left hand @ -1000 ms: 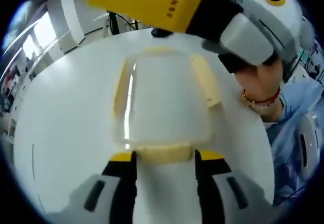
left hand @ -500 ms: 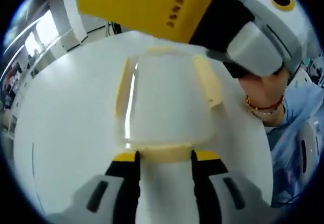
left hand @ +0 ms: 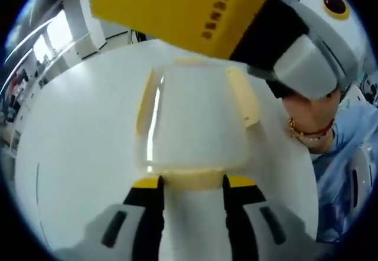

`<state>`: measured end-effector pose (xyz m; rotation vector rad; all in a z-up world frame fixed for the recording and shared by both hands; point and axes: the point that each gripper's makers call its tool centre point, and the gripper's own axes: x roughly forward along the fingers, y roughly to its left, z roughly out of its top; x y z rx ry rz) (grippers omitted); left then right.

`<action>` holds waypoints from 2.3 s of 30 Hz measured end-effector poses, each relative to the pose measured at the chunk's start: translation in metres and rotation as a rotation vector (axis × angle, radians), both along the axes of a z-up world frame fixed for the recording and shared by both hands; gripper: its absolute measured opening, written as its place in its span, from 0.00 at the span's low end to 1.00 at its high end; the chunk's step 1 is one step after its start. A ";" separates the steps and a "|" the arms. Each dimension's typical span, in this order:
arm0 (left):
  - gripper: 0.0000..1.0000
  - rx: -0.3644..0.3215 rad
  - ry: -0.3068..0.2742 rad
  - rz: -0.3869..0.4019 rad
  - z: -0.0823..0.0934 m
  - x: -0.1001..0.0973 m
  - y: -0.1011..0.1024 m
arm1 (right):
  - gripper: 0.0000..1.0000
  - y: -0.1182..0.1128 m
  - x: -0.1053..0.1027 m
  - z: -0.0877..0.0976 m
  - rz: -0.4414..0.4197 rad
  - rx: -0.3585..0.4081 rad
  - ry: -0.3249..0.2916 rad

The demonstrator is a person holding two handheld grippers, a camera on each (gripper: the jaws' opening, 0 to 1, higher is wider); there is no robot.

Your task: Snap each plastic latch of the storage box into its locked position after aligning the lid with the box until every specified latch is closed and the lid sits flush.

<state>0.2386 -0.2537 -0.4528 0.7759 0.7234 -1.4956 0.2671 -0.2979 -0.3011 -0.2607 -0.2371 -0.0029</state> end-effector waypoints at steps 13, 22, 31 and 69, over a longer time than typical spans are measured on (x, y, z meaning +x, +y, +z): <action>0.39 0.034 -0.003 -0.008 0.000 0.001 0.017 | 0.30 0.003 0.005 -0.005 0.021 -0.004 0.027; 0.39 0.040 -0.003 -0.009 0.000 0.002 0.025 | 0.30 0.016 0.016 -0.015 0.069 -0.127 0.143; 0.39 0.049 -0.005 -0.018 0.000 0.002 0.032 | 0.28 0.018 0.010 -0.008 0.172 -0.184 0.235; 0.39 0.111 -0.009 -0.044 -0.002 0.007 0.048 | 0.35 -0.111 -0.049 -0.129 0.489 -0.868 1.297</action>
